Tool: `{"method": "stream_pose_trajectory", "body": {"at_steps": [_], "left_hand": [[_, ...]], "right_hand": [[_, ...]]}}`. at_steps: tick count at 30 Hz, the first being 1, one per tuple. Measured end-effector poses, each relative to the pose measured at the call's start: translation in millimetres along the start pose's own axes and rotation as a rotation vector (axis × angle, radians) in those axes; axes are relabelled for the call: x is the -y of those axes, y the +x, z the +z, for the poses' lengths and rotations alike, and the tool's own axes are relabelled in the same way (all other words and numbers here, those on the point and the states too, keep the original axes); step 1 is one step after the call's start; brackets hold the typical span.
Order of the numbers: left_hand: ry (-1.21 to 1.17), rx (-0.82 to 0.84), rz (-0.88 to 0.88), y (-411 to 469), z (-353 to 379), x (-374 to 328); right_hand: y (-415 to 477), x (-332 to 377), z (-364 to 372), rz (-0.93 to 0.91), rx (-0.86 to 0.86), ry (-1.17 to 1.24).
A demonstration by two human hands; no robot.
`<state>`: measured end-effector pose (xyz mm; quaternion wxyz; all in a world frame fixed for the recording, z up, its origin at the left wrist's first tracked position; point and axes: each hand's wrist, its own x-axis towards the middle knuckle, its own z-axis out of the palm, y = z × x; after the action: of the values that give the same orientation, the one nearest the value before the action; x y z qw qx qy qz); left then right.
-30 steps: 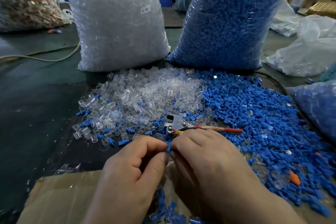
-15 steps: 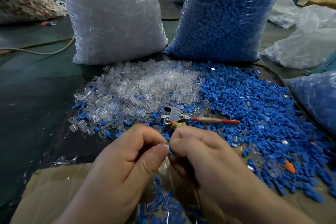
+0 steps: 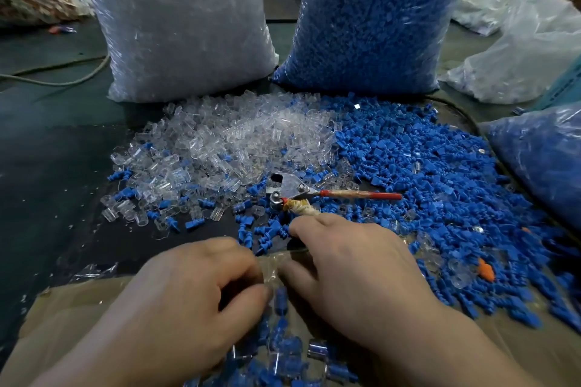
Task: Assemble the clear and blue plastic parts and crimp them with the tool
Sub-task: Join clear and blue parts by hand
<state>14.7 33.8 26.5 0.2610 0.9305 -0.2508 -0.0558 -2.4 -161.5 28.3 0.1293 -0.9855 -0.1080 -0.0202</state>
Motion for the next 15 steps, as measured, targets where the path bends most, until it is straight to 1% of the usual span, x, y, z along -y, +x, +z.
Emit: {"method": "stream_pose_trajectory", "body": {"at_steps": [3,5,9,11,15], "left_hand": [[0.052,-0.177,-0.078,5,2,6],[0.117,-0.237,-0.098,14,7,9],[0.196,-0.161,-0.082,23,16,9],[0.222,-0.153,-0.053,22,18,10],[0.142,-0.155,-0.051,22,20,14]], "right_hand": [[4,1,3,-0.005,-0.004,-0.027],[8,3,8,-0.031,-0.023,-0.062],[16,9,17,-0.107,-0.076,-0.149],[18,12,19,-0.136,-0.056,-0.188],[18,13,19,-0.144,-0.004,-0.150]]}}
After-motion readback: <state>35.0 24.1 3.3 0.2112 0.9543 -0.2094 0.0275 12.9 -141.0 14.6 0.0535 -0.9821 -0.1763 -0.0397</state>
